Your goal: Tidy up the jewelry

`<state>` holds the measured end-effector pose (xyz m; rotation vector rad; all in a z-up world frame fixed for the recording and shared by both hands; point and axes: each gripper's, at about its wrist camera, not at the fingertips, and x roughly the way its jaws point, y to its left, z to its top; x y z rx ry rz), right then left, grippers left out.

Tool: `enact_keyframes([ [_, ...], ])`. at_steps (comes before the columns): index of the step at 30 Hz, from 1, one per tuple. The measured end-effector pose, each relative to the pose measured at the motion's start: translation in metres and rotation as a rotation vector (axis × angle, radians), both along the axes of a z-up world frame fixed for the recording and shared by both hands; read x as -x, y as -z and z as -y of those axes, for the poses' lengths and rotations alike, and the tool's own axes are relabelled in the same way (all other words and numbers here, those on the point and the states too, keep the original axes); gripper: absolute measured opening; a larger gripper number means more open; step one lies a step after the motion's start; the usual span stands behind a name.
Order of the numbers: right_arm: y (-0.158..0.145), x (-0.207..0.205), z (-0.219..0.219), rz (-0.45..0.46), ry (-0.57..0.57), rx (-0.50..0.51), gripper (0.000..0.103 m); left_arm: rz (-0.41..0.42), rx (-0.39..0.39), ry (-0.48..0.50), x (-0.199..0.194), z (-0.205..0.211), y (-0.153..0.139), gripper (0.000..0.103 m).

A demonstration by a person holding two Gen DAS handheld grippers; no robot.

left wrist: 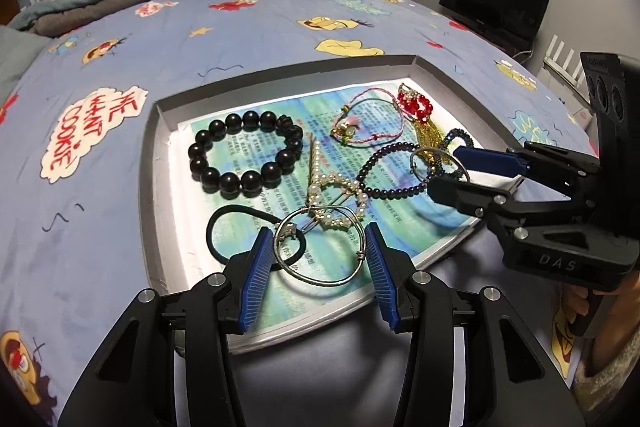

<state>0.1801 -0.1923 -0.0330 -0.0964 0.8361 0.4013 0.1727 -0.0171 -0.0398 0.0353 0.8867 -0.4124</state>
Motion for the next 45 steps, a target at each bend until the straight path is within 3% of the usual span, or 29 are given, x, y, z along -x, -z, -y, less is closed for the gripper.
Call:
enact_keyframes([
  [22, 0.007, -0.007, 0.002, -0.039, 0.011, 0.005, 0.051, -0.017, -0.007, 0.000, -0.002, 0.001, 0.004, 0.049],
  [24, 0.006, -0.006, 0.002, -0.034, 0.015, 0.008, 0.064, -0.013, -0.010, -0.006, -0.002, 0.001, 0.004, 0.052],
  [28, 0.004, -0.005, 0.002, -0.025, 0.014, 0.010, 0.065, -0.004, -0.010, -0.019, -0.002, -0.001, 0.003, 0.054],
  [31, 0.001, -0.003, 0.006, -0.019, 0.030, -0.005, 0.073, 0.017, -0.022, -0.039, 0.000, -0.003, -0.001, 0.057],
  [36, -0.008, 0.007, 0.013, 0.005, 0.048, -0.015, 0.079, 0.042, -0.030, -0.065, 0.010, -0.005, -0.009, 0.070],
  [41, -0.017, 0.020, 0.020, 0.027, 0.063, -0.015, 0.085, 0.061, -0.054, -0.084, 0.022, -0.004, -0.020, 0.071],
  [45, -0.028, 0.034, 0.027, 0.058, 0.082, -0.026, 0.095, 0.096, -0.052, -0.114, 0.036, -0.007, -0.034, 0.084],
])
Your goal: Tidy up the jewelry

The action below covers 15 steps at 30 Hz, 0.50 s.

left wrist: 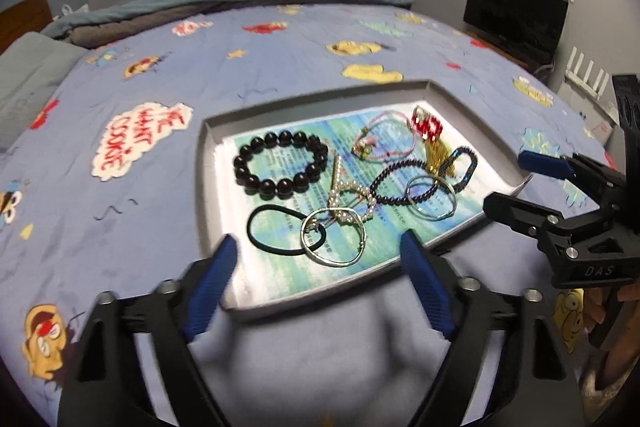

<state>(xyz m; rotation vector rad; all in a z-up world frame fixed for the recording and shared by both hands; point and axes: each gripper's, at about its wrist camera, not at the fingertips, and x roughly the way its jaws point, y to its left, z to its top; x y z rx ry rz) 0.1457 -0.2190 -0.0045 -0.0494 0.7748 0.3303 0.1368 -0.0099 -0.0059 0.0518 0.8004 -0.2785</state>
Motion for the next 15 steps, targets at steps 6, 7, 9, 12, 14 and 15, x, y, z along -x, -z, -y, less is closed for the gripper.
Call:
enact_keyframes([
  [6, -0.019, 0.025, 0.004, 0.047, 0.008, -0.033, 0.097, 0.060, 0.008, -0.037, 0.029, -0.009, -0.019, 0.095],
  [7, -0.022, 0.031, 0.005, 0.054, 0.007, -0.038, 0.097, 0.068, 0.011, -0.043, 0.035, -0.010, -0.021, 0.095],
  [9, -0.026, 0.038, 0.005, 0.061, 0.008, -0.038, 0.097, 0.076, 0.016, -0.046, 0.043, -0.013, -0.023, 0.096],
  [12, -0.029, 0.051, 0.008, 0.079, 0.015, -0.041, 0.097, 0.095, -0.004, -0.048, 0.062, -0.013, -0.020, 0.096],
  [14, -0.028, 0.060, 0.011, 0.092, 0.021, -0.042, 0.097, 0.108, -0.032, -0.079, 0.071, -0.014, -0.015, 0.096],
  [15, -0.027, 0.063, 0.012, 0.094, 0.025, -0.040, 0.097, 0.112, -0.035, -0.095, 0.075, -0.014, -0.013, 0.097],
])
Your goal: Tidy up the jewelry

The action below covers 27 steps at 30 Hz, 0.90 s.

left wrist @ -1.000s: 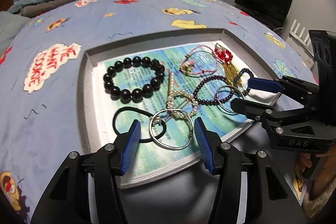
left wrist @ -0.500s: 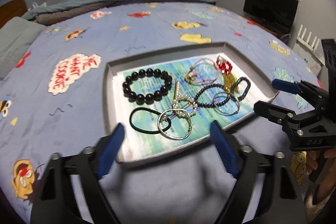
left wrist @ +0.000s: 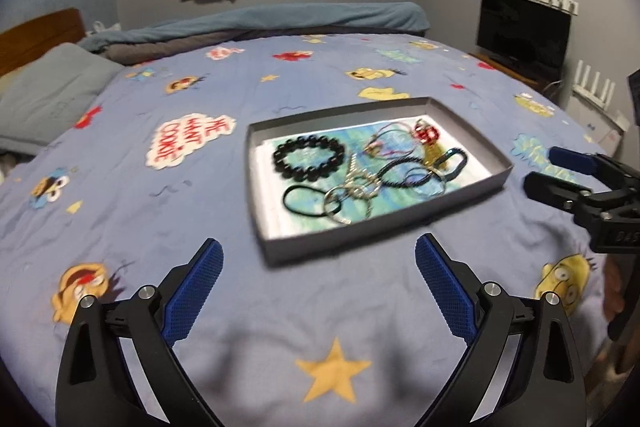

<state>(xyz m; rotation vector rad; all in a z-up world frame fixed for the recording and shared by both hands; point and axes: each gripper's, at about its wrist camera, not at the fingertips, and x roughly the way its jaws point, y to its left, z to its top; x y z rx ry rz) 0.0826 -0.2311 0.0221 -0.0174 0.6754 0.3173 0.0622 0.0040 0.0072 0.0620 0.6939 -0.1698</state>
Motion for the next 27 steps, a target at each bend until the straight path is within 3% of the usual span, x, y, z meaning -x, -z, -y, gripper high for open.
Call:
enact_keyframes([
  [5, 0.011, 0.015, 0.005, 0.024, 0.039, 0.008, 0.097, 0.022, 0.024, -0.041, 0.007, 0.005, 0.004, 0.097],
  [10, 0.014, 0.022, -0.001, 0.104, 0.090, 0.065, 0.097, 0.090, -0.017, -0.067, 0.013, 0.018, 0.009, 0.098],
  [13, 0.015, 0.022, -0.006, 0.117, 0.085, 0.074, 0.097, 0.084, -0.036, -0.069, 0.013, 0.024, 0.010, 0.098],
  [22, 0.005, 0.020, -0.003, 0.106, 0.115, 0.061, 0.097, 0.151, -0.006, -0.110, 0.024, 0.021, -0.015, 0.098],
  [27, -0.006, 0.028, -0.001, 0.155, 0.142, 0.053, 0.097, 0.182, -0.013, -0.106, 0.030, 0.023, -0.021, 0.098],
])
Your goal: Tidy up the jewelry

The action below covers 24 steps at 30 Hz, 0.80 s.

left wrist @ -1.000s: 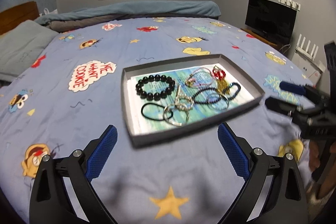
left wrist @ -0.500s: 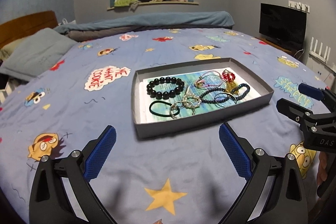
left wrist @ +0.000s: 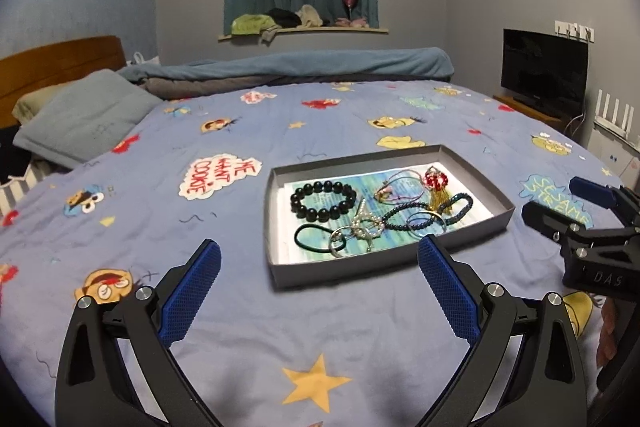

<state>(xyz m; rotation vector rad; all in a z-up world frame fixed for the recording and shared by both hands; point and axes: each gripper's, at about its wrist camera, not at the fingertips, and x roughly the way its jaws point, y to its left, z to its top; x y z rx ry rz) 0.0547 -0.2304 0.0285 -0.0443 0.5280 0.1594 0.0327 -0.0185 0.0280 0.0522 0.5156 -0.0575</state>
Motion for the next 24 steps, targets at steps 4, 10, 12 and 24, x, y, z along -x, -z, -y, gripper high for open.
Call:
enact_keyframes([
  [4, -0.0060, 0.0046, 0.0010, 0.027, -0.001, -0.010, 0.097, -0.012, 0.001, 0.008, -0.0011, 0.0013, 0.0019, 0.098],
  [10, -0.0069, 0.0066, 0.0012, 0.029, -0.003, -0.012, 0.097, -0.014, 0.000, 0.009, -0.0008, 0.0026, 0.0023, 0.098],
  [12, -0.0071, 0.0066, 0.0015, 0.028, -0.003, -0.013, 0.097, -0.014, 0.001, 0.011, -0.0009, 0.0028, 0.0024, 0.098],
  [24, -0.0071, 0.0060, 0.0007, 0.027, -0.005, -0.012, 0.097, -0.020, 0.000, 0.008, -0.0011, 0.0035, 0.0034, 0.098],
])
